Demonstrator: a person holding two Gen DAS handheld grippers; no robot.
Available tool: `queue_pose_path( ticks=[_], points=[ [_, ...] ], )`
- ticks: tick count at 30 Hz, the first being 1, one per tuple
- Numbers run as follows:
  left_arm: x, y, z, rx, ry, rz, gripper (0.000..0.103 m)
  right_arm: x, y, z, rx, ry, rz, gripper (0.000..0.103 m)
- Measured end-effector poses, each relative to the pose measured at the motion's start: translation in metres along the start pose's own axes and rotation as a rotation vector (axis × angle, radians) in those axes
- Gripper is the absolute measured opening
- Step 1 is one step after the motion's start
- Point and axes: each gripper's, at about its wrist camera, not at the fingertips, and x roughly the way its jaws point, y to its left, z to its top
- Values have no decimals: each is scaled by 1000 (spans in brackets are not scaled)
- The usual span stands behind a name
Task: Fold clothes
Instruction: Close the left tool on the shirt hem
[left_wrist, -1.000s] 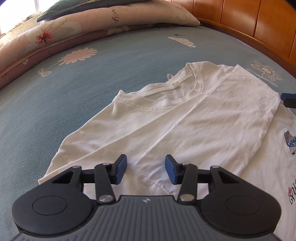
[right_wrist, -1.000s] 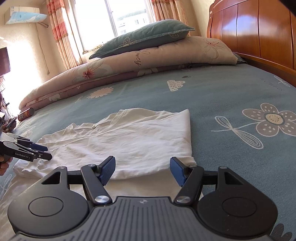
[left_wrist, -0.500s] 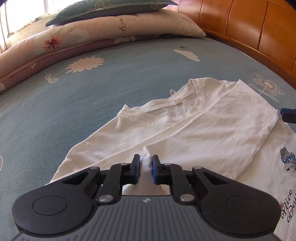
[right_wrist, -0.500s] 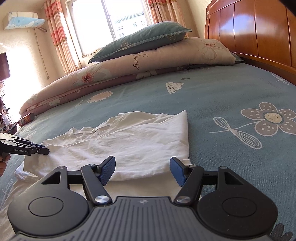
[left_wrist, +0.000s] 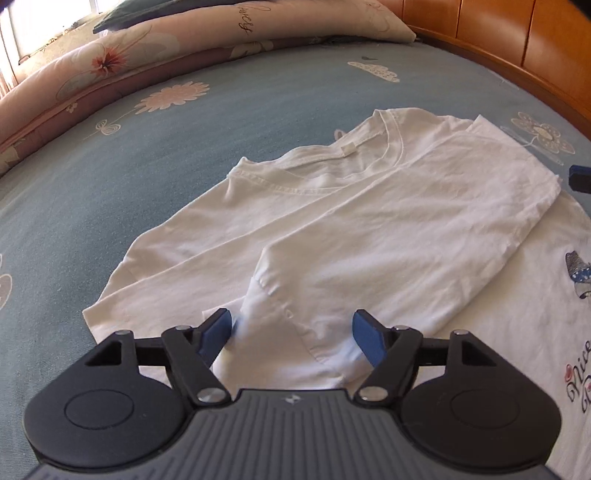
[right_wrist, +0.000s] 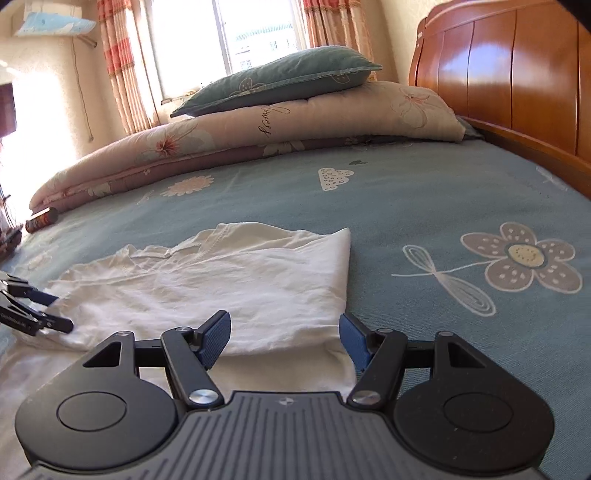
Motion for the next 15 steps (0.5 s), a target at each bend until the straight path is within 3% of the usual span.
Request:
queue_pose_path(
  ticks=[2, 4, 6, 8, 10, 15],
  points=[
    [-8, -4, 5, -28, -35, -29, 72, -2, 6, -3, -172, 19, -95, 70],
    [-12, -14, 15, -35, -57, -48, 72, 1, 6, -10, -282, 62, -134, 70],
    [-14, -28, 26, -31, -77, -73, 72, 9, 5, -17, -330, 86, -166, 69],
    [-14, -44, 38, -32, -101, -137, 73, 15, 5, -20, -342, 72, -155, 61],
    [-10, -65, 54, -41, -120, -200, 73, 19, 7, -19, -345, 49, -139, 29],
    [13, -113, 86, -59, -126, -308, 73, 24, 8, -20, -339, 37, -114, 9]
  ],
)
